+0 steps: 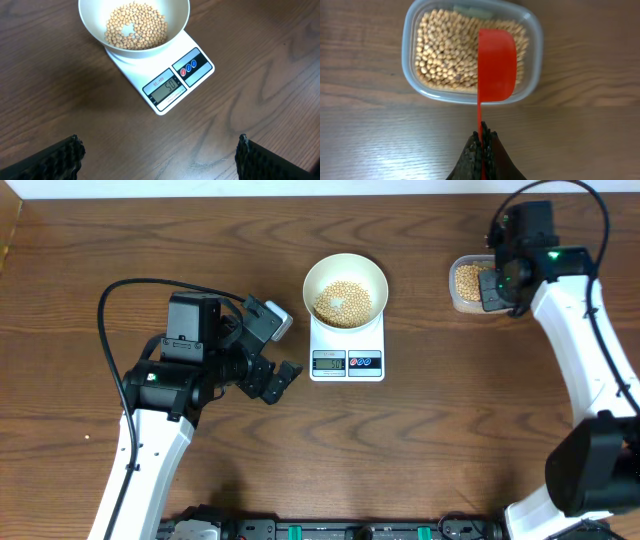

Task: Scoop item into bowl and weigh 50g on scale
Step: 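Move the red scoop with the right gripper back to the tub, then set the red scoop down in the tub and open the right gripper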

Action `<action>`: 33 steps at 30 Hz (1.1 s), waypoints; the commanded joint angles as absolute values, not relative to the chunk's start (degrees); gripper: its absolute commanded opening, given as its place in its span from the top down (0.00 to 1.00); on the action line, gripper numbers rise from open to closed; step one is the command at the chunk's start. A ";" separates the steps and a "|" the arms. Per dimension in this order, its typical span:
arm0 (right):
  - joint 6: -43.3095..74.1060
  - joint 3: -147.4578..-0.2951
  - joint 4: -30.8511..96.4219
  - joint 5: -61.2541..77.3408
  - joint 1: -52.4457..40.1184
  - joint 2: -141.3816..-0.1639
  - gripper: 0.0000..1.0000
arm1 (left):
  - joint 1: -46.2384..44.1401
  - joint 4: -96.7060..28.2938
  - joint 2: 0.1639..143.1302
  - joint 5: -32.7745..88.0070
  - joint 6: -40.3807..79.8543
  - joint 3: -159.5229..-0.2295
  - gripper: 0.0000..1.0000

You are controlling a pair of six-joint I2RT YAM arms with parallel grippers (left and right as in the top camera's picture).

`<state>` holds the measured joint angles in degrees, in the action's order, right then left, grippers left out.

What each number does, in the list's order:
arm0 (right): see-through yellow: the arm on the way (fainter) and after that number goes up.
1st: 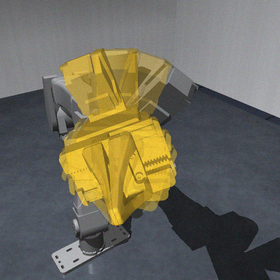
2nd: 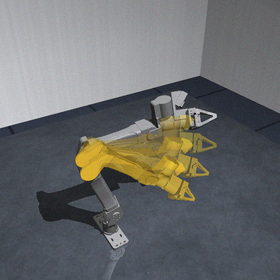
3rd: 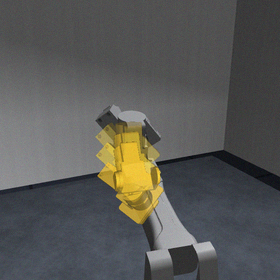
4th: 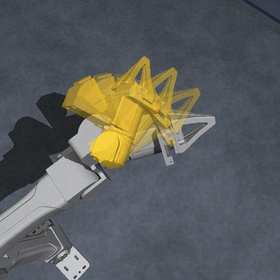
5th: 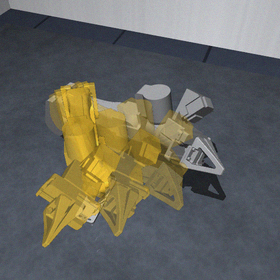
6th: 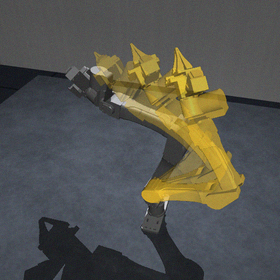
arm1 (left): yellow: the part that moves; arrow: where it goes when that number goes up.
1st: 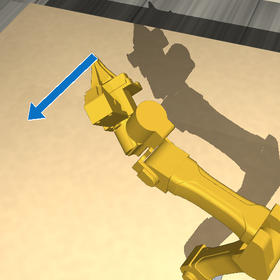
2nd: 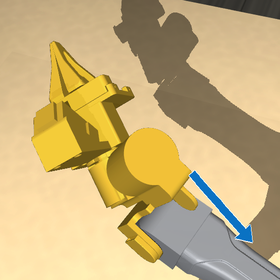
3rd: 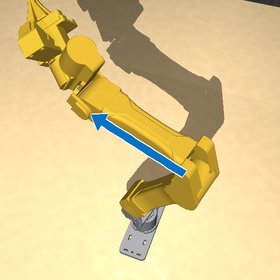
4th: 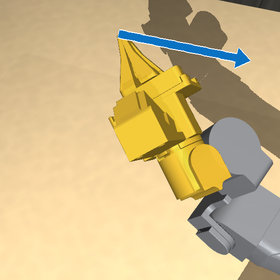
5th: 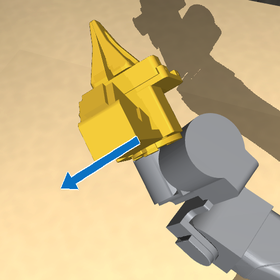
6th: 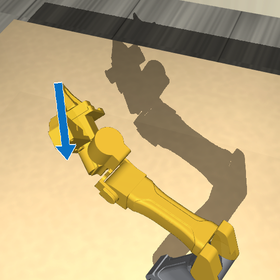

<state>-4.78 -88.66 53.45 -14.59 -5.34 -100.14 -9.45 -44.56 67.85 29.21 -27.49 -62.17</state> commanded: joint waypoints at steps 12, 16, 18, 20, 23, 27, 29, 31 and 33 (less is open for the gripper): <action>1.85 -88.92 53.49 -16.73 -6.22 -96.33 0.99 | -9.56 -44.53 68.16 28.91 -28.49 -63.55 0.01; 4.80 -88.71 52.47 -0.51 -0.62 -96.38 0.99 | -9.56 -44.53 68.16 28.91 -28.49 -63.55 0.01; 8.19 -88.58 51.96 5.52 3.73 -96.64 0.99 | -9.56 -44.56 68.16 28.91 -28.49 -63.55 0.01; 10.37 -88.18 51.31 9.54 6.55 -96.71 0.99 | -9.56 -44.53 68.16 28.91 -28.49 -63.55 0.01; 10.70 -86.89 48.99 18.09 10.59 -96.75 0.99 | -9.56 -44.53 68.16 28.91 -28.49 -63.55 0.01; 10.70 -84.33 46.13 27.31 15.20 -96.77 0.99 | -9.56 -44.53 68.16 28.91 -28.49 -63.55 0.01; 10.70 -82.30 45.04 31.83 17.34 -96.77 0.99 | -9.56 -44.53 68.16 28.91 -28.49 -63.55 0.01; 10.70 -80.44 43.99 34.72 18.46 -96.77 0.99 | -9.56 -44.53 68.16 28.91 -28.47 -63.55 0.01; 11.03 -78.56 42.74 35.79 19.00 -96.77 0.99 | -9.56 -44.53 68.16 28.91 -28.49 -63.55 0.01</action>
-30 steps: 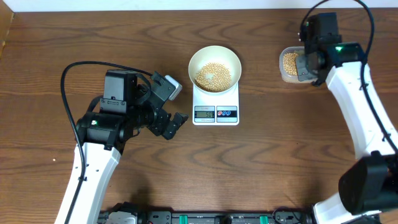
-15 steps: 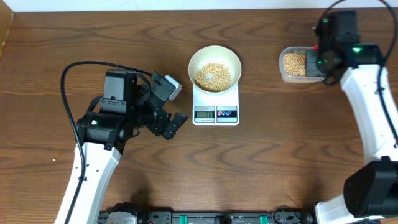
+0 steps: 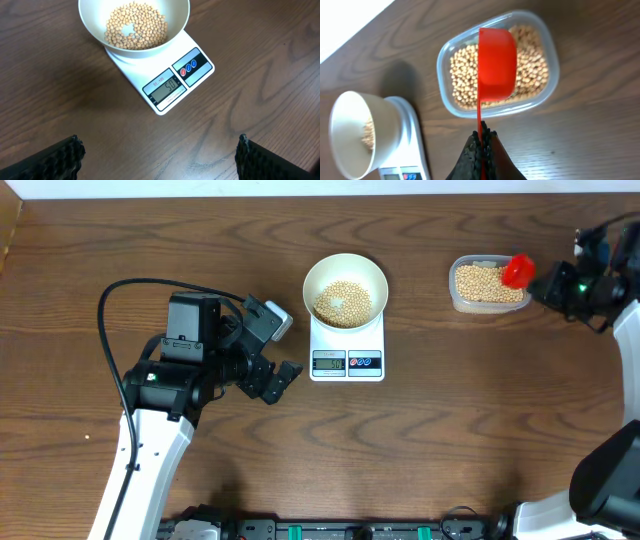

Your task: Scoop item into bowl and weigh 50g on scale

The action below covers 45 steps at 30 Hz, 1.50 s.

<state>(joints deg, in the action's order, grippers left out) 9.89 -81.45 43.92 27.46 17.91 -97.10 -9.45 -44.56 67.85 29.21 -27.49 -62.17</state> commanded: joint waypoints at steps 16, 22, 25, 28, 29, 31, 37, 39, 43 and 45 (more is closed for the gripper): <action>29.17 -64.36 28.73 35.77 23.33 -96.77 0.77 | -9.56 -44.53 68.16 28.91 -28.49 -63.55 0.01; 29.36 -64.38 28.03 36.42 24.08 -96.77 0.46 | -9.56 -44.53 68.16 28.91 -28.49 -63.55 0.01; 29.36 -64.40 27.81 36.47 24.08 -96.75 0.29 | -9.56 -44.53 68.16 28.91 -28.49 -63.55 0.02; 29.34 -64.49 27.86 36.45 24.10 -96.75 0.17 | -9.56 -44.53 68.16 28.91 -28.49 -63.55 0.01; 29.34 -64.58 27.90 36.51 24.14 -96.73 0.15 | -9.56 -44.53 68.16 28.91 -28.49 -63.55 0.02; 29.32 -64.88 28.27 37.15 24.36 -96.40 0.12 | -9.56 -44.53 68.16 28.91 -28.47 -63.55 0.01; 23.11 -66.41 29.19 40.71 24.14 -90.48 0.04 | -9.56 -44.53 68.16 28.91 -28.49 -63.55 0.01; 19.70 -66.74 29.56 40.91 23.73 -87.18 0.01 | -9.56 -44.53 68.16 28.91 -28.49 -63.55 0.01; 15.53 -66.76 29.58 39.55 22.48 -79.07 0.01 | -9.56 -44.53 68.16 28.91 -28.49 -63.55 0.01; 15.55 -66.76 29.61 37.50 21.87 -74.91 0.01 | -9.56 -44.53 68.16 28.91 -28.49 -63.55 0.01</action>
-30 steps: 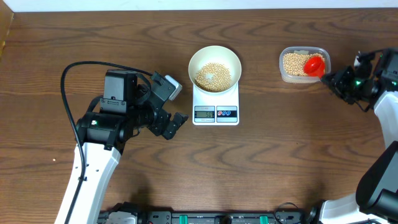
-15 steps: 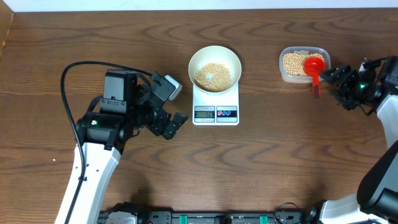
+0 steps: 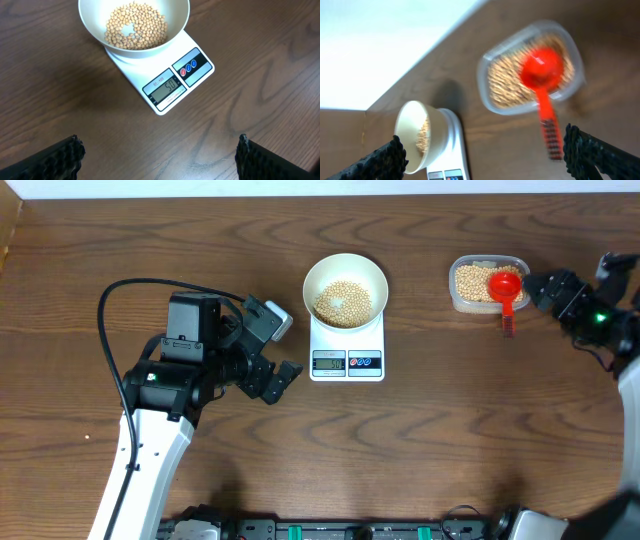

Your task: Scoop item into bowl and weigh 50g on scale

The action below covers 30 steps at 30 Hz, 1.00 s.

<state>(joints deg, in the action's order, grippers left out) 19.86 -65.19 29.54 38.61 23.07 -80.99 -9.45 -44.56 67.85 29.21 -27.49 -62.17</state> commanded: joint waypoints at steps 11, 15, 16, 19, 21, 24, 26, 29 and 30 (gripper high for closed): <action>15.59 -66.74 29.58 36.77 21.61 -61.30 0.01 | -9.56 -44.53 68.16 28.91 -28.49 -63.55 0.01; 15.79 -66.74 31.75 36.84 21.61 -60.25 0.01 | -9.56 -44.53 68.16 28.91 -28.49 -63.55 0.01; 15.79 -66.74 32.53 36.84 21.65 -60.23 0.01 | -9.56 -44.53 68.16 28.91 -28.49 -63.55 0.01; 15.81 -66.74 33.43 36.84 21.65 -60.23 0.01 | -9.56 -44.53 68.16 28.91 -28.49 -63.55 0.02; 15.79 -66.74 32.97 36.84 21.65 -60.23 0.01 | -9.56 -44.53 68.16 28.91 -28.49 -63.55 0.01; 15.75 -66.74 33.04 34.76 21.65 -60.23 0.01 | -9.56 -44.53 68.16 28.91 -28.49 -63.55 0.01; 15.75 -66.72 32.99 31.07 21.65 -60.23 0.01 | -9.56 -44.53 68.16 28.91 -28.49 -63.55 0.01; 15.25 -66.67 33.52 25.69 21.65 -60.23 0.01 | -9.56 -44.53 68.16 28.91 -28.47 -63.55 0.01; 14.76 -66.67 34.06 24.16 21.65 -60.27 0.01 | -9.56 -44.53 68.16 28.91 -28.47 -63.55 0.01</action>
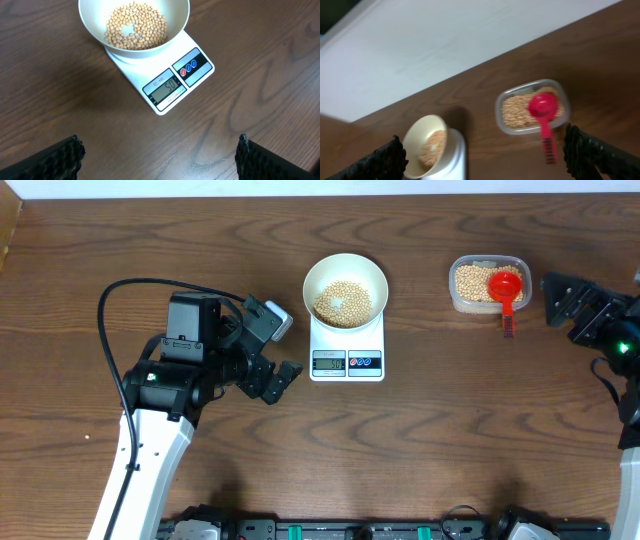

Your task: Scoop item into bowl and weigh 50g on scale

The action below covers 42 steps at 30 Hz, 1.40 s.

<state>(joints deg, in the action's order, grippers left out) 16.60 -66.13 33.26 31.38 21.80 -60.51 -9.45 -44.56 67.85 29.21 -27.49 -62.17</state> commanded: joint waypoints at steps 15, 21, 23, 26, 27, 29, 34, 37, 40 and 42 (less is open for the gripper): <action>14.50 -46.61 25.26 -2.13 12.36 -34.57 0.01 | -9.56 -44.53 68.16 28.91 -28.49 -63.55 0.01; 14.52 -31.77 14.66 -2.46 10.20 -20.27 0.01 | -9.56 -44.53 68.16 28.91 -28.47 -63.55 0.01; 14.50 -27.40 11.11 -2.57 9.13 -16.45 0.01 | -9.56 -44.53 68.16 28.91 -28.49 -63.55 0.01; 14.52 -22.24 6.90 -3.79 7.35 -12.47 0.01 | -9.56 -44.53 68.16 28.91 -28.49 -63.55 0.01; 14.52 -20.60 5.54 -4.45 6.68 -11.33 0.01 | -9.56 -44.53 68.16 28.91 -28.49 -63.55 0.01; 14.52 -17.76 3.57 -5.78 5.41 -9.56 0.01 | -9.56 -44.53 68.16 28.91 -28.49 -63.55 0.01; 14.52 -12.45 1.89 -7.53 2.94 -5.87 0.01 | -9.56 -44.53 68.16 28.91 -28.49 -63.55 0.01; 14.52 -9.93 1.89 -7.60 2.52 -3.55 0.01 | -9.56 -44.53 68.16 28.91 -28.49 -63.55 0.01; 14.50 -7.55 1.89 -7.60 2.52 -1.52 0.01 | -9.56 -44.53 68.16 28.91 -28.49 -63.55 0.01; 14.52 -5.76 1.89 -7.60 2.52 -0.21 0.01 | -9.56 -44.53 68.16 28.91 -28.49 -63.55 0.02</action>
<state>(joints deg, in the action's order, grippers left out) 15.22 -7.84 1.96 -6.52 3.03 -2.02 -9.45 -44.56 67.88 29.21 -27.49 -62.19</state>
